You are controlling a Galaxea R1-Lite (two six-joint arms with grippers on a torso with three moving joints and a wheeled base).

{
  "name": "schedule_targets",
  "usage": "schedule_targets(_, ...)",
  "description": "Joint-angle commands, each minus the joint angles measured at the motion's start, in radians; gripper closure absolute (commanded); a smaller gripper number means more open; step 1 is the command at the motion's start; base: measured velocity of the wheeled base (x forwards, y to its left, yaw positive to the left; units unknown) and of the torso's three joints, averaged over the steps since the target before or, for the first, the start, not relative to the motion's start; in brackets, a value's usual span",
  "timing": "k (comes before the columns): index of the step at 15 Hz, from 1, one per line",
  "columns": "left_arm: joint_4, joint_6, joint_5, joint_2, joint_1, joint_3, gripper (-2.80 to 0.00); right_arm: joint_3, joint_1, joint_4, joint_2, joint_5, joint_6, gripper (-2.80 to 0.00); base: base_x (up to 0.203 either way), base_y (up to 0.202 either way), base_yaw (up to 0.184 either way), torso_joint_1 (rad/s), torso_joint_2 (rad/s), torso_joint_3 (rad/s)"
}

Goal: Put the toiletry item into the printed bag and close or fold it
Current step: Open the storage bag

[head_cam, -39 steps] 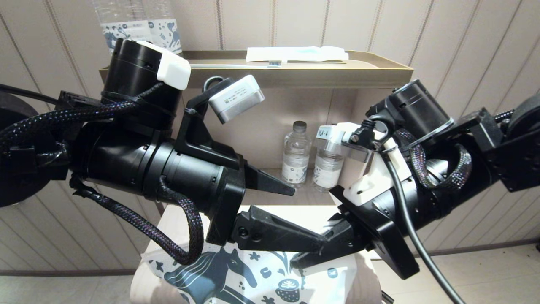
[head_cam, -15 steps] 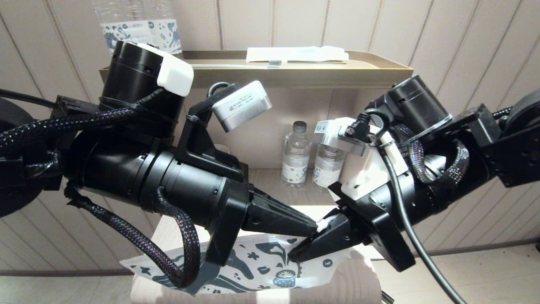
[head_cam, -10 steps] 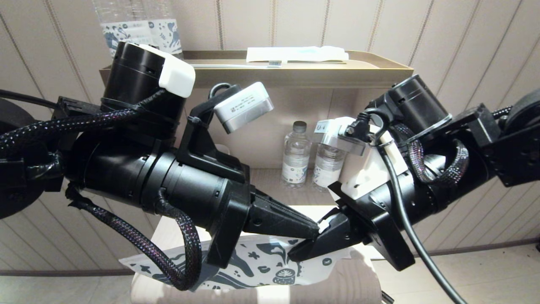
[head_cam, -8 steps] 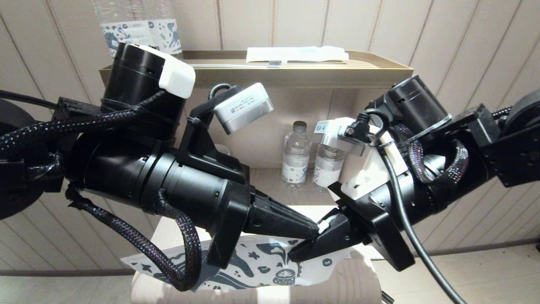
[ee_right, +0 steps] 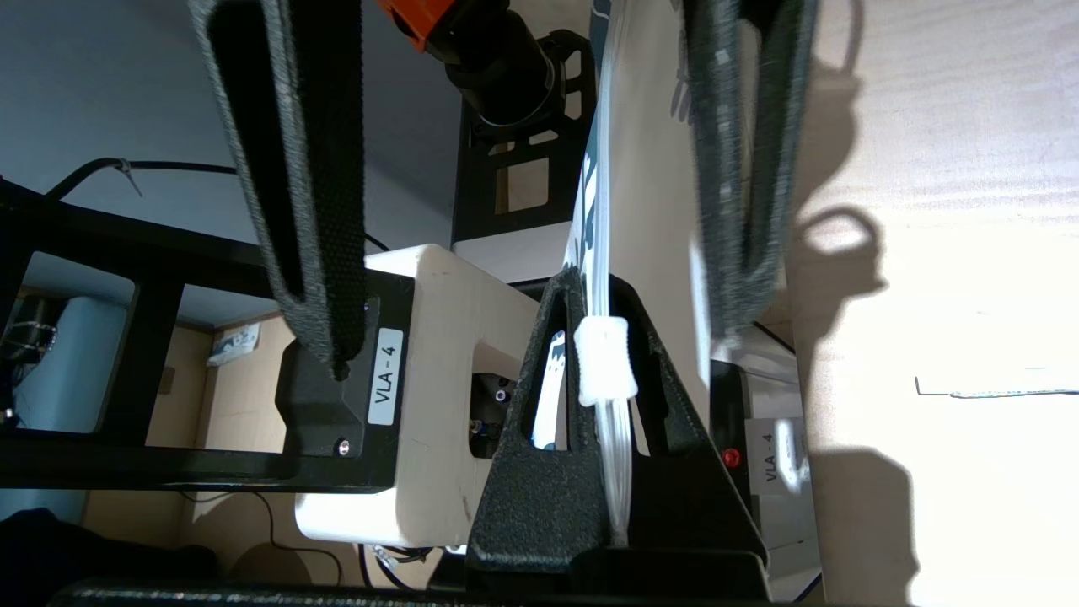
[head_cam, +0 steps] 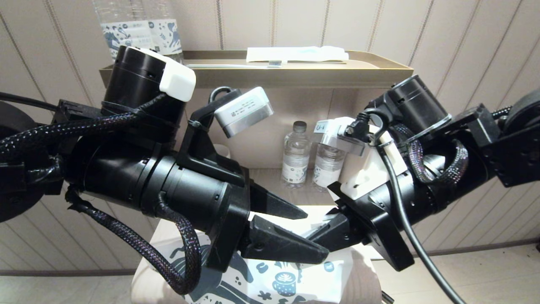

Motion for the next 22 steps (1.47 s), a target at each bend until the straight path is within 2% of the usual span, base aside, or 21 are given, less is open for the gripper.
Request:
schedule_targets(1,0.001,0.0,-0.005,-0.001,-0.001,-0.002,-2.8,0.0,0.002,0.003,0.002,0.007,-0.001,0.0,0.0,0.0,0.0,0.0,0.0,0.0)
schedule_targets(9,-0.002,0.003,-0.003,0.001,-0.001,-0.008,-2.8,0.003,-0.002,0.003,0.0,0.056,0.0,0.0,0.0,0.0,0.0,0.0,0.0,0.0)
schedule_targets(14,-0.107,0.0,0.003,0.012,-0.001,0.034,-2.8,0.011,-0.002,0.003,-0.002,0.056,0.0,0.0,0.0,0.0,0.0,0.0,0.0,0.0)
schedule_targets(22,-0.108,0.002,0.003,0.015,-0.013,0.027,-2.8,0.003,-0.005,0.003,-0.003,0.078,0.0,0.0,0.0,0.0,0.0,0.0,0.0,0.0)
